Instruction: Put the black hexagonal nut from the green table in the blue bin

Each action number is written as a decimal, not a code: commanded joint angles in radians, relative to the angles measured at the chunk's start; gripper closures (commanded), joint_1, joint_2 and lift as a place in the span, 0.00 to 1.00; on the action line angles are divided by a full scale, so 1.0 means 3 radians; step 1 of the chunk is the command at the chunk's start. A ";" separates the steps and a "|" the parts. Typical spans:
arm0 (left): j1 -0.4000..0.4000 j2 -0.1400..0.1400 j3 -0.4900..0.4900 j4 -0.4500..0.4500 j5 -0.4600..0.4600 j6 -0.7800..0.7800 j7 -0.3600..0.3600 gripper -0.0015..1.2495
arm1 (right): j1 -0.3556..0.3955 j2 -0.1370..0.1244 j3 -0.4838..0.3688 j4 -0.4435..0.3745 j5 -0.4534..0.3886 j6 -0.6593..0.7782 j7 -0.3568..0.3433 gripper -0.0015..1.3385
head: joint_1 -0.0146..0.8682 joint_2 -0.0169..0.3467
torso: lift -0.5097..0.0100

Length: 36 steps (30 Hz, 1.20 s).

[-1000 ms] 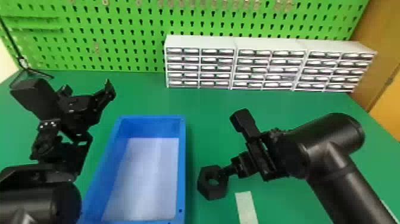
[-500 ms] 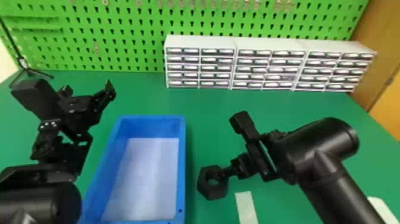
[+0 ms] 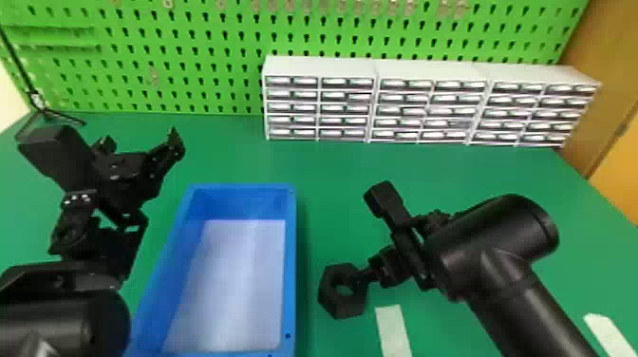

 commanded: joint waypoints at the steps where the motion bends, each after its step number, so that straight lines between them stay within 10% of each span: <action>1: 0.0000 0.0000 0.0000 0.0000 0.0000 0.0000 0.0000 0.10 | 0.0009 0.0000 -0.0001 0.0047 0.0002 -0.0040 0.0016 0.33 | 0.80 0.07 | 0.79; 21: 0.0000 0.0000 -0.0005 0.0000 0.0000 0.0000 0.0000 0.10 | 0.0025 0.0000 0.0015 0.0083 0.0058 -0.0065 0.0057 0.38 | 0.80 0.07 | 0.79; 36: 0.0005 0.0000 -0.0005 0.0000 0.0005 0.0000 0.0000 0.10 | 0.0020 0.0000 0.0081 0.0073 0.0166 -0.0081 0.0062 0.68 | 0.80 0.07 | 0.79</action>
